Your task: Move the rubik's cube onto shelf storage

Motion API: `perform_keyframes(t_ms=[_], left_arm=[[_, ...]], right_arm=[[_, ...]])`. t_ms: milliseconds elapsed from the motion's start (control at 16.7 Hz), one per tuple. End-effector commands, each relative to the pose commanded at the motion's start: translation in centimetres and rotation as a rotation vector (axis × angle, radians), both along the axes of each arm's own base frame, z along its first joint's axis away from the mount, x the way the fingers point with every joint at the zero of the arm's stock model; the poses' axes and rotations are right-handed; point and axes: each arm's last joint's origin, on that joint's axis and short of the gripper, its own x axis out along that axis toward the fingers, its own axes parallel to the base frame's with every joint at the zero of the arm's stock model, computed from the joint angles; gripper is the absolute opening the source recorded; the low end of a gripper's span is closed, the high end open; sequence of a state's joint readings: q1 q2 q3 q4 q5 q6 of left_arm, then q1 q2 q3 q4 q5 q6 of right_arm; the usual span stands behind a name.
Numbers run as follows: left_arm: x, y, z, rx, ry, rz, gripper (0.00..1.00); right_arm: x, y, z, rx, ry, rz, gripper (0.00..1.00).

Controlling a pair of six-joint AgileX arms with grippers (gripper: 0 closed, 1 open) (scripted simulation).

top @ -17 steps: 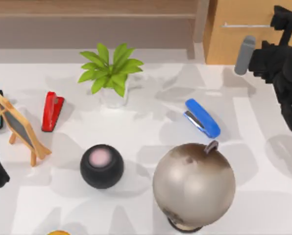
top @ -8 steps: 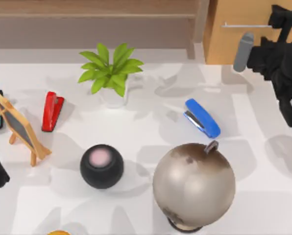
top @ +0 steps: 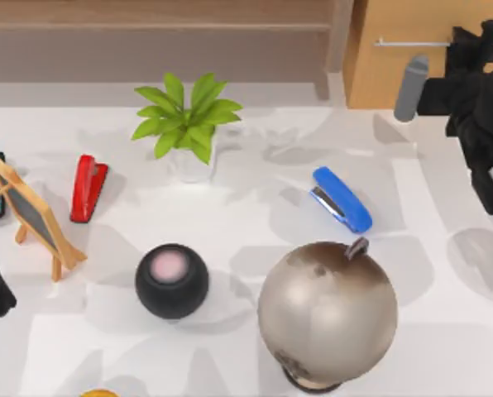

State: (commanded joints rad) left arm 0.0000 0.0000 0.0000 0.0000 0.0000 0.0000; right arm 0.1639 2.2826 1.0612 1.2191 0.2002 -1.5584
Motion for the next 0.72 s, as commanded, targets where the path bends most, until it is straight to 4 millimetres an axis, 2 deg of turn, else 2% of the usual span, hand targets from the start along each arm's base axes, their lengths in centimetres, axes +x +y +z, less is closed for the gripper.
perform_keyframes(t_ms=[120, 180, 720], left_arm=[[0.00, 0.00, 0.00, 0.000, 0.000, 0.000, 1.00], [0.00, 0.00, 0.00, 0.000, 0.000, 0.000, 1.00], [0.00, 0.00, 0.00, 0.000, 0.000, 0.000, 1.00]], right_arm=[[0.00, 0.00, 0.00, 0.000, 0.000, 0.000, 0.02], [0.00, 0.00, 0.00, 0.000, 0.000, 0.000, 0.00], [-0.12, 0.14, -0.08, 0.002, 0.005, 0.003, 0.00]])
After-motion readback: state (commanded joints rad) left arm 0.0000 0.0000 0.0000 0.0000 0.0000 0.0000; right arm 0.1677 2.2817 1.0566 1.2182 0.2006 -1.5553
